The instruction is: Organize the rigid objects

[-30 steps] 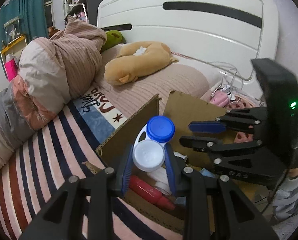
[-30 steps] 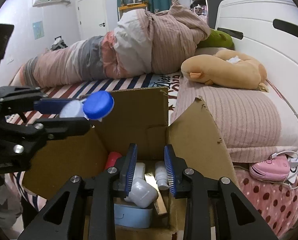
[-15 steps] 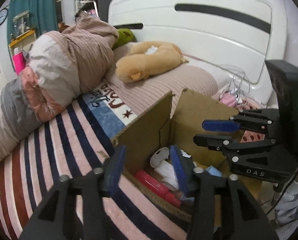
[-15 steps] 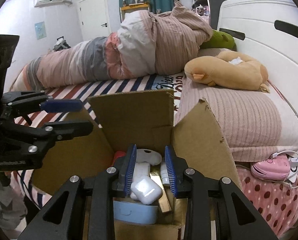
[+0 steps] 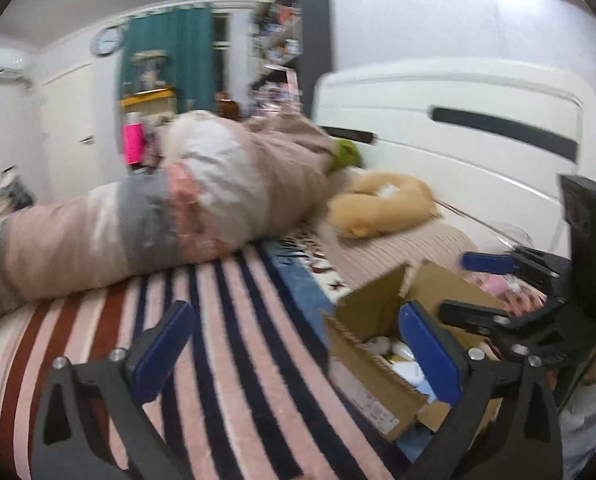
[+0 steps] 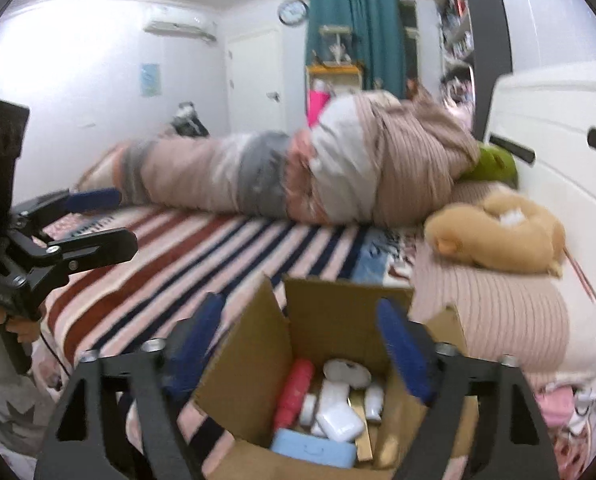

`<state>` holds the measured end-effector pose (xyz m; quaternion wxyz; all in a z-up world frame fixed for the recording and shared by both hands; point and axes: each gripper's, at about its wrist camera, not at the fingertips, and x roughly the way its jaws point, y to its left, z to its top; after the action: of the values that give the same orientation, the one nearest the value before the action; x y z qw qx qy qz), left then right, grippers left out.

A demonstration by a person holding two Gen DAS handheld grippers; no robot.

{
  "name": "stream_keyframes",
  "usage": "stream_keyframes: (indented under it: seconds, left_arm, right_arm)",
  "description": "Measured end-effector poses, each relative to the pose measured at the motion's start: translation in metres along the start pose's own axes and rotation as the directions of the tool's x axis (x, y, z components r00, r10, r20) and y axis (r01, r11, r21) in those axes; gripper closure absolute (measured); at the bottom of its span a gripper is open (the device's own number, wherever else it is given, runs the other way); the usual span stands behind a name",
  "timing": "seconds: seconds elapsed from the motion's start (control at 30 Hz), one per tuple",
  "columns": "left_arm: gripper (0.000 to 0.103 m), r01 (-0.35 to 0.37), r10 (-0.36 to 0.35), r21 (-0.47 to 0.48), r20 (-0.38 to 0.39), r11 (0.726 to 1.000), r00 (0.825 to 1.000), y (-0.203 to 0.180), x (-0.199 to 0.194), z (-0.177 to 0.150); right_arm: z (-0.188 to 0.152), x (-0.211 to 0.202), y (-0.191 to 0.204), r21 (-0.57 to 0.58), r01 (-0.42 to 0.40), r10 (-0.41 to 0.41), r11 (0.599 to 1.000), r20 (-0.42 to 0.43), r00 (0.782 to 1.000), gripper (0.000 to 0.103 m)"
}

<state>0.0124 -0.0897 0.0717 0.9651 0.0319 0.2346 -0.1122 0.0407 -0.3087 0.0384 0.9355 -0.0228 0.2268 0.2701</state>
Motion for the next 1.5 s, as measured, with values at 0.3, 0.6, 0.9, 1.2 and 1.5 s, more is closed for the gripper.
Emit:
stream_keyframes:
  seconds: [0.3, 0.6, 0.9, 1.2, 1.5]
  left_arm:
    - [0.001, -0.152, 0.148, -0.118, -0.042, 0.981, 0.988, 0.031, -0.007, -0.022]
    - [0.001, -0.163, 0.157, -0.131, -0.052, 0.978, 0.986, 0.034, -0.007, -0.03]
    - [0.001, -0.17, 0.164, -0.131, -0.057, 0.977, 0.985, 0.034, -0.007, -0.029]
    - [0.001, -0.17, 0.164, -0.137, -0.056, 0.976, 0.985, 0.035, -0.007, -0.029]
    - [0.001, -0.173, 0.167, -0.132, -0.056, 0.976, 0.984, 0.035, -0.008, -0.03]
  right_arm:
    - [-0.008, -0.004, 0.003, -0.037, -0.047, 0.049, 0.998, 0.064, 0.997, 0.0]
    - [-0.014, -0.005, -0.003, 0.015, -0.06, 0.059, 0.998, 0.073, 0.996, 0.0]
    - [-0.015, -0.008, -0.002, 0.016, -0.062, 0.061, 0.998, 0.072, 0.996, 0.0]
    - [-0.016, -0.006, -0.003, 0.012, -0.067, 0.066, 0.998, 0.057, 0.996, 0.0]
    - [-0.016, -0.007, 0.001, 0.004, -0.064, 0.064, 0.998, 0.065, 0.996, 0.0]
